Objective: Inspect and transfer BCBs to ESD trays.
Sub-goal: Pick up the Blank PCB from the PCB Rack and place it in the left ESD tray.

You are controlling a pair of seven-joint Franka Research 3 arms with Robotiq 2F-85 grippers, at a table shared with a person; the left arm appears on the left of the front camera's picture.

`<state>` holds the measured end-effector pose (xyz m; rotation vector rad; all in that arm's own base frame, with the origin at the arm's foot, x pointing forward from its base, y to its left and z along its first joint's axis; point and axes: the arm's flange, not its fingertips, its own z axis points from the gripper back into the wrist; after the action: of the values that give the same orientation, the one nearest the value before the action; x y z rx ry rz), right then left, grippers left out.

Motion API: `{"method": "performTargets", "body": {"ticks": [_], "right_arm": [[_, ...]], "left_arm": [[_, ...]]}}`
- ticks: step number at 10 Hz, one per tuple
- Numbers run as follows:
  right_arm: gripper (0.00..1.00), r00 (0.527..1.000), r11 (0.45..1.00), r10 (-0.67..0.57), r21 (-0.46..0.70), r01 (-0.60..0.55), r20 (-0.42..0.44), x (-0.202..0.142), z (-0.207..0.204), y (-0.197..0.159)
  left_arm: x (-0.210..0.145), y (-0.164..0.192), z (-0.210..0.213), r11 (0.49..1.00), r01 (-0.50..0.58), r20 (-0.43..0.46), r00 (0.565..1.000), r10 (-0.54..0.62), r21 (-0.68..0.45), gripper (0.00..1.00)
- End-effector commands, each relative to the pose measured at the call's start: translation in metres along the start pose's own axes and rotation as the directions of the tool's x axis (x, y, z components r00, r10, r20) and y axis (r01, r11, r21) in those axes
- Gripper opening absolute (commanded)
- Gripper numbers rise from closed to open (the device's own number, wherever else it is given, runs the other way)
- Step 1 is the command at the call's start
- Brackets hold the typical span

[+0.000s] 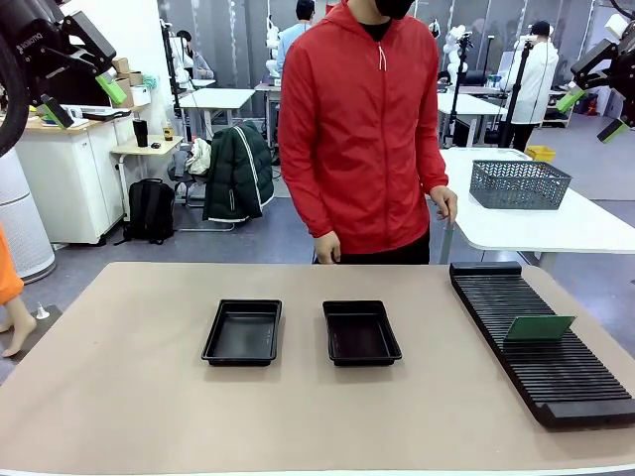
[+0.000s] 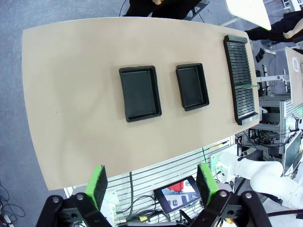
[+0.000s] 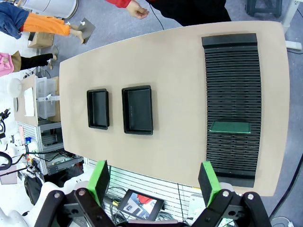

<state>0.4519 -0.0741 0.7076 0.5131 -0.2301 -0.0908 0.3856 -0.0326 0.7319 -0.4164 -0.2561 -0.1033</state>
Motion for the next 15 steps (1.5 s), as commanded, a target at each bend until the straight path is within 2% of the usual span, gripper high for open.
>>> {"method": "performTargets", "body": {"ticks": [1, 4, 5, 9, 10, 11, 12, 15], "right_arm": [[1.00, 1.000, 1.000, -0.002, 0.004, 0.002, 0.002, -0.001, 0.001, 0.000], [1.00, 1.000, 1.000, 0.000, 0.000, 0.000, 0.000, 0.000, 0.000, 0.000], [1.00, 0.999, 0.999, 0.027, 0.016, -0.027, 0.030, 0.001, -0.005, -0.001], [1.00, 0.993, 0.994, 0.108, 0.024, -0.110, 0.049, 0.003, -0.014, -0.012], [1.00, 0.976, 0.976, 0.216, 0.011, -0.216, 0.036, -0.001, -0.017, -0.011], [1.00, 0.938, 0.938, 0.347, 0.007, -0.347, 0.024, -0.003, -0.025, -0.013], [1.00, 0.868, 0.867, 0.497, 0.022, -0.497, 0.014, -0.006, -0.035, -0.017], [1.00, 0.697, 0.699, 0.716, 0.044, -0.714, -0.045, -0.015, -0.065, -0.039]], "left_arm": [[0.000, 0.000, 0.001, 1.000, 0.002, 0.004, 1.000, -0.002, 0.001, 1.00], [0.000, 0.000, 0.001, 1.000, 0.002, 0.004, 1.000, -0.002, 0.001, 1.00], [0.000, 0.000, 0.001, 1.000, 0.002, 0.004, 1.000, -0.002, 0.001, 1.00], [0.000, 0.000, 0.001, 1.000, 0.002, 0.004, 1.000, -0.002, 0.001, 1.00], [0.000, 0.000, 0.001, 1.000, 0.002, 0.004, 1.000, -0.002, 0.001, 1.00], [0.000, 0.000, 0.001, 1.000, 0.002, 0.004, 1.000, -0.002, 0.001, 1.00], [0.000, 0.000, 0.001, 1.000, 0.002, 0.004, 1.000, -0.002, 0.001, 1.00], [0.000, 0.000, 0.001, 1.000, 0.002, 0.004, 1.000, -0.002, 0.001, 1.00]]}}
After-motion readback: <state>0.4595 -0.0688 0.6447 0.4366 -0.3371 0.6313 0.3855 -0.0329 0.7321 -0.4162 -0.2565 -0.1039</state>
